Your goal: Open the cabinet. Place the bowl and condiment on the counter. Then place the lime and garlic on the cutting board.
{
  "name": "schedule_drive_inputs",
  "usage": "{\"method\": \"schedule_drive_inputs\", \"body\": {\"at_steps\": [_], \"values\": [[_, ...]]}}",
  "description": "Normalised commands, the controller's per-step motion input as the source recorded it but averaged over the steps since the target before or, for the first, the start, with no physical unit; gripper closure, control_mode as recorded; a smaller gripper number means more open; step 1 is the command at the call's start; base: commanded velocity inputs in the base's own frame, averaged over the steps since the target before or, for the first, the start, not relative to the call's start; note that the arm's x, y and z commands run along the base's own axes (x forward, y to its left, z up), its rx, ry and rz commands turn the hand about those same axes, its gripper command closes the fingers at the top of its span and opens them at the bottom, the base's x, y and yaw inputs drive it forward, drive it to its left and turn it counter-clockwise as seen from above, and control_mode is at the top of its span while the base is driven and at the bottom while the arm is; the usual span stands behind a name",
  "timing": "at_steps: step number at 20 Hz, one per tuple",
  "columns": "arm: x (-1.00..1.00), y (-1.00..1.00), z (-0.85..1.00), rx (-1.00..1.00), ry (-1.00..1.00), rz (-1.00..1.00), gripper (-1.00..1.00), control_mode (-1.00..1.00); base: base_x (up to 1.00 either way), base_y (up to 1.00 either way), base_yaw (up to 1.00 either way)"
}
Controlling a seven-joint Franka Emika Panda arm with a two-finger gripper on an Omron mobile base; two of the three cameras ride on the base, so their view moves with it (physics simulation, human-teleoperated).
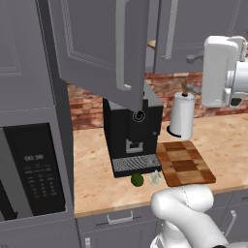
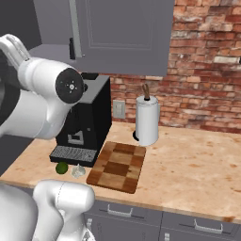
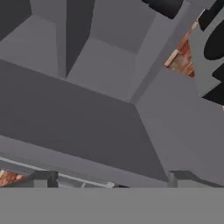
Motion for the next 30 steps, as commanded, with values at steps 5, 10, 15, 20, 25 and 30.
{"method": "schedule_drive_inputs", "body": {"at_steps": [5, 10, 15, 20, 25, 30], "values": [[0.21, 0.23, 0.0, 0.05, 0.09, 0.1, -1.0, -1.0, 0.0, 0.0, 0.0], [0.15, 0.23, 0.0, 0.11, 0.13, 0.1, -1.0, -1.0, 0.0, 0.0, 0.0], [0.18, 0.24, 0.0, 0.09, 0.1, 0.11, -1.0, -1.0, 0.0, 0.0, 0.0], [0.21, 0.28, -0.04, 0.06, 0.07, 0.1, -1.0, -1.0, 0.0, 0.0, 0.0], [0.24, 0.32, -0.1, 0.02, 0.08, 0.1, -1.0, -1.0, 0.0, 0.0, 0.0], [0.25, 0.31, -0.08, 0.02, 0.08, 0.11, -1.0, -1.0, 0.0, 0.0, 0.0]]}}
